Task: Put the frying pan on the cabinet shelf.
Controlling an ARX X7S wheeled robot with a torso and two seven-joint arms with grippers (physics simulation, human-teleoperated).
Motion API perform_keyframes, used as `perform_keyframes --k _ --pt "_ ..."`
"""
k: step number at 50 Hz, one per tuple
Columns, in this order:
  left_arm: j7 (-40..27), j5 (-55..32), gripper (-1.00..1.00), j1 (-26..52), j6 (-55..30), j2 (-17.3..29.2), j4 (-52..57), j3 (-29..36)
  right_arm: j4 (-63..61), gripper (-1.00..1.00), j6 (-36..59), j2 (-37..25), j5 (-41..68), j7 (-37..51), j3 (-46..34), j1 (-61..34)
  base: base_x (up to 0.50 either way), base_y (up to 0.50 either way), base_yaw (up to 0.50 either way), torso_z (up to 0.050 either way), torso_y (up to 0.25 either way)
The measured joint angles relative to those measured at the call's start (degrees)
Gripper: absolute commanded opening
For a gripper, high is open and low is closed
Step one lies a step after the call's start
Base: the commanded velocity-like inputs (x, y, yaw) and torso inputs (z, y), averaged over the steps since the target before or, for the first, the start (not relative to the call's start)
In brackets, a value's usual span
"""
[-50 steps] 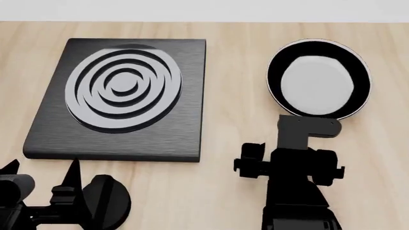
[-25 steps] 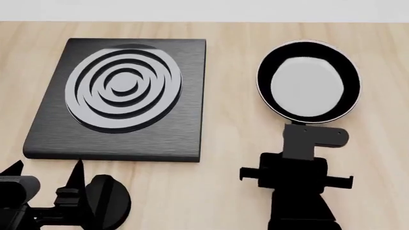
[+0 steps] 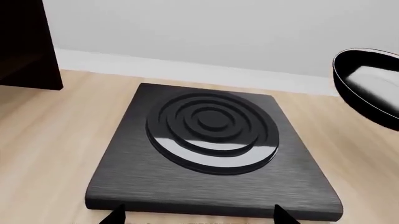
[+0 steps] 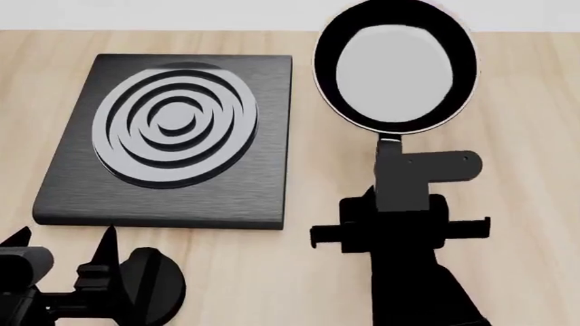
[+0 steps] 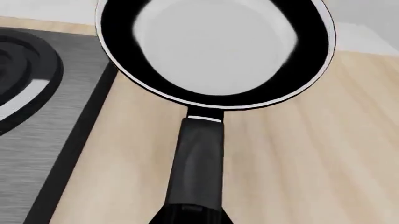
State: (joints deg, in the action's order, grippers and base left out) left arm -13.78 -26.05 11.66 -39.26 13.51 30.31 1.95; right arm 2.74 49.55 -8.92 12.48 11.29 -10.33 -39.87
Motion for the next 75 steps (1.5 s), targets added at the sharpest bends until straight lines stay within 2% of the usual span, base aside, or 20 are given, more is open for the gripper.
perform_keyframes --k 12,19,26,32,44,50,58,75 --pt "-1.5 -5.2 1.0 1.9 -4.3 0.4 2.3 -4.1 -19.2 -1.0 11.5 -4.3 4.2 -3.8 -1.6 0.6 0.0 0.0 0.0 0.0 0.0" --pt "-4.0 -13.6 1.0 6.3 -12.5 1.6 6.0 -9.0 -28.6 -1.0 17.8 -7.5 7.4 -6.8 -1.2 -0.4 0.0 0.0 0.0 0.0 -0.001" --pt "-12.2 -34.6 1.0 14.2 -23.8 3.6 6.5 -16.8 -35.1 -1.0 23.5 -10.2 10.6 -10.1 -0.2 -2.1 0.0 0.0 0.0 0.0 0.0" --pt "-20.0 -54.5 1.0 21.0 -28.5 6.5 3.3 -19.9 -38.9 -1.0 27.6 -11.4 13.8 -12.7 1.2 -3.9 0.0 0.0 0.0 0.0 0.0" --pt "-31.8 -83.0 1.0 26.7 -27.7 10.2 -0.6 -19.8 -41.9 -1.0 31.0 -12.4 16.9 -15.3 1.4 -6.2 0.0 0.0 0.0 0.001 -0.001" --pt "-36.7 -92.3 1.0 26.7 -24.4 11.1 -0.2 -19.4 -41.7 -1.0 30.7 -12.6 17.3 -15.9 0.2 -7.2 0.0 0.0 0.0 0.0 0.0" --pt "-40.9 -98.5 1.0 26.9 -20.2 10.1 0.7 -18.7 -41.7 -1.0 29.4 -12.7 17.2 -15.9 -0.8 -6.9 0.0 0.0 0.0 0.0 -0.001" --pt "-41.2 -95.8 1.0 27.1 -15.4 3.0 -2.8 -16.9 -48.3 -1.0 30.2 -12.4 19.2 -15.0 -0.3 -3.8 0.0 0.0 0.0 0.001 -0.001"
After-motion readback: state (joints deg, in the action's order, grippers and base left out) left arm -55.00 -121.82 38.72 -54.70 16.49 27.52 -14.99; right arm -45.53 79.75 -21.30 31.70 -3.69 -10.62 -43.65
